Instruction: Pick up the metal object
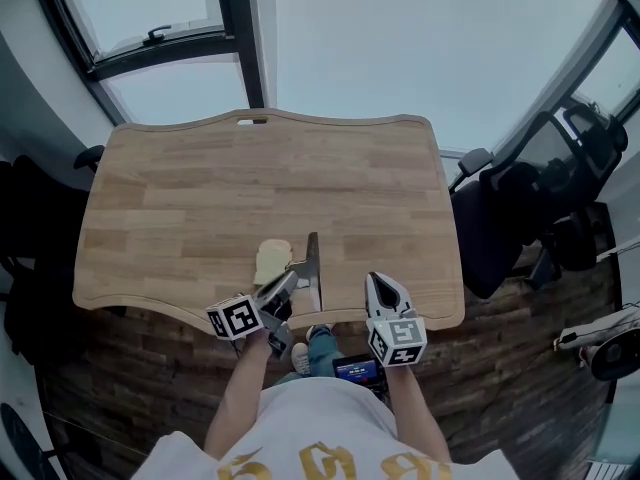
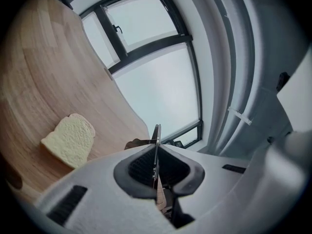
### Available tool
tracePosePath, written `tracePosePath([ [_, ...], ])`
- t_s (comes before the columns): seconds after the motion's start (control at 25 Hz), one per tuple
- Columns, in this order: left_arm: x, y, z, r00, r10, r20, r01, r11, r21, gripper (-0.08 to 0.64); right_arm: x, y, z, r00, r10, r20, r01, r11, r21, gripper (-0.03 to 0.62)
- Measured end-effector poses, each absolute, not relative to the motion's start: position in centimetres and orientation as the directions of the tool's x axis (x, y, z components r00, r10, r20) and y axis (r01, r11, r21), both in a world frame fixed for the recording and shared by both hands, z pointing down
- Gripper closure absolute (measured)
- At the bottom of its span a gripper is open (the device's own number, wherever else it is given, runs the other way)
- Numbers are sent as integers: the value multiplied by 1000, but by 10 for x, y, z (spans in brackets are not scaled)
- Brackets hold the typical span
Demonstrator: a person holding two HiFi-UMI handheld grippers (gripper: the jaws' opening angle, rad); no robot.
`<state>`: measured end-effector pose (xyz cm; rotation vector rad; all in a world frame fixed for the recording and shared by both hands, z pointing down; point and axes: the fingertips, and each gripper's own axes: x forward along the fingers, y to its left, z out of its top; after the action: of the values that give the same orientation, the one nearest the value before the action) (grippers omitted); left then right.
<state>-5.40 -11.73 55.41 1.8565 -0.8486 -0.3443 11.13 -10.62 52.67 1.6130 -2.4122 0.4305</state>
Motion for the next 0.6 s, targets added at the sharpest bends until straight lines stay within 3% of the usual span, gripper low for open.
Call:
tracePosePath([
  [0.6, -66, -102, 522, 693, -721, 4, -285, -268, 920, 528, 102, -94, 504, -370, -888, 273, -929, 357, -101, 581],
])
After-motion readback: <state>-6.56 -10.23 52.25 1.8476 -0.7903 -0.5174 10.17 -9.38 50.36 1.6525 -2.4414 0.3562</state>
